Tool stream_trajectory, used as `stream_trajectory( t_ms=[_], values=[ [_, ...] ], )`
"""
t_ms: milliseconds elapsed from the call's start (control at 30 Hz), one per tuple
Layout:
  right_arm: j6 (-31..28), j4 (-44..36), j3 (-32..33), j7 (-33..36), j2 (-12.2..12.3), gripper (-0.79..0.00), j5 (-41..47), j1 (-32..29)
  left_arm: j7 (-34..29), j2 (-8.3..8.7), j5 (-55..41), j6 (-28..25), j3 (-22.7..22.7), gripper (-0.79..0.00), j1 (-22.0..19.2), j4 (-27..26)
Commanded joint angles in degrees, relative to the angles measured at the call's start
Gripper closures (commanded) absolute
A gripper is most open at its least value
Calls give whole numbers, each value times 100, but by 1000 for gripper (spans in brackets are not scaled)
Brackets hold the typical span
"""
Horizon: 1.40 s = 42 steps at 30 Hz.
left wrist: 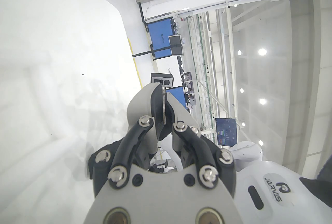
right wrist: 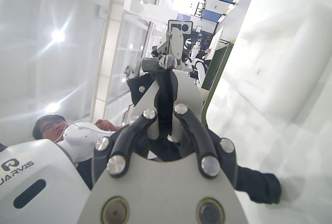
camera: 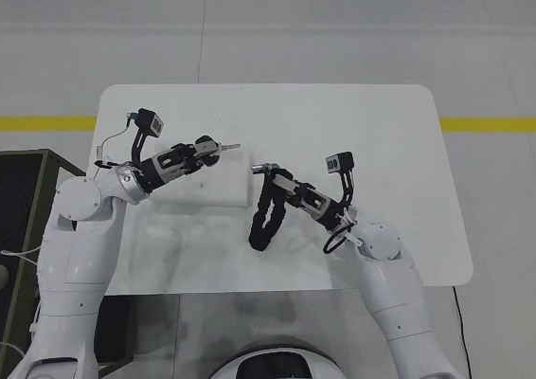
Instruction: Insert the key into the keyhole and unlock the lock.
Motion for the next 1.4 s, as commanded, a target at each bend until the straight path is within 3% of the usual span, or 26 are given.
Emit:
stream_trajectory(
  t_ms=[0, 100, 233, 467, 1367],
  values=[
    [3, -1, 1, 0, 0, 0, 5, -2, -1, 0, -3, 3, -1, 0, -2, 3],
    [3, -1, 1, 0, 0, 0, 5, -2, -1, 0, -3, 3, -1, 0, -2, 3],
    [34, -396, 45, -371, 48, 0, -416, -335, 203, -6, -4, -512, -3, 0, 522, -525],
    [39, -564, 125, -637, 120, 0, -362, -327, 275, 16, 165, -945, 3, 0, 825, -727],
    [-318, -439, -180, -413, 342, 0, 11, -238, 390, 53, 88, -530, 292, 0, 828, -784]
  ],
)
